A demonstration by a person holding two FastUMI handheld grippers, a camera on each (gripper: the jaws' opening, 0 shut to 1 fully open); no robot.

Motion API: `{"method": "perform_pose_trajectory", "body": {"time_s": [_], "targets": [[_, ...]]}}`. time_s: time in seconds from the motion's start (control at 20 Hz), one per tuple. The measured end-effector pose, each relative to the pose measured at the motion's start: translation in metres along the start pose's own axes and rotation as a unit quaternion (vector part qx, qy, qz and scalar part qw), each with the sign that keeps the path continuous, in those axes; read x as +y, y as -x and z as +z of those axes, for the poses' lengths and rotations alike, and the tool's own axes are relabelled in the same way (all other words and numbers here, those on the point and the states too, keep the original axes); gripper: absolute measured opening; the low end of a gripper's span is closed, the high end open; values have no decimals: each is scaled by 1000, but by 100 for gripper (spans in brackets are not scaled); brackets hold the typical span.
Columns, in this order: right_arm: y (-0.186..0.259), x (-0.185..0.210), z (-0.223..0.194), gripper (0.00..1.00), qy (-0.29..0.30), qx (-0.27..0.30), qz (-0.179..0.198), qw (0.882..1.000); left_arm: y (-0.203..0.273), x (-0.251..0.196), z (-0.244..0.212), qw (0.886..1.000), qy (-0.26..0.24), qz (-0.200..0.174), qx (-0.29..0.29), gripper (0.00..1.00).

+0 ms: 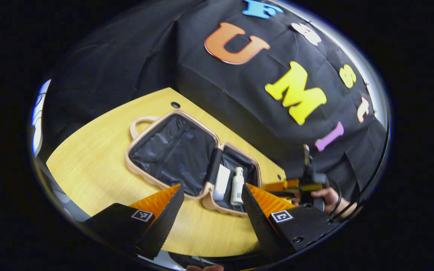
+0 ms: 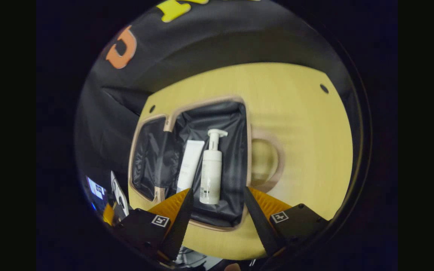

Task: First open the suitcase, pack the skin care products into it, and then close the suitcase.

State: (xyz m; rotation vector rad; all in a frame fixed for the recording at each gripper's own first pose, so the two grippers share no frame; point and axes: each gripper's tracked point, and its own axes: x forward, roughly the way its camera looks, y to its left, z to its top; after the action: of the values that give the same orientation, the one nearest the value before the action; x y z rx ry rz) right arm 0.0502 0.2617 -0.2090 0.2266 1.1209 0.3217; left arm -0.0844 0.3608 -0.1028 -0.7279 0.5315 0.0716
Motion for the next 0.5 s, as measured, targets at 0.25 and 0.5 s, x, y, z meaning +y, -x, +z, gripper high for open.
{"method": "perform_pose_trajectory", "body": {"time_s": [0.25,0.5], "targets": [[78,-5,13,79,64,-129,30,989,-48,103,73,996,64,45,-38,97],[141,-25,38,79,100,-223,16,970,-98,177,83,988,141,66,-13,97]]}}
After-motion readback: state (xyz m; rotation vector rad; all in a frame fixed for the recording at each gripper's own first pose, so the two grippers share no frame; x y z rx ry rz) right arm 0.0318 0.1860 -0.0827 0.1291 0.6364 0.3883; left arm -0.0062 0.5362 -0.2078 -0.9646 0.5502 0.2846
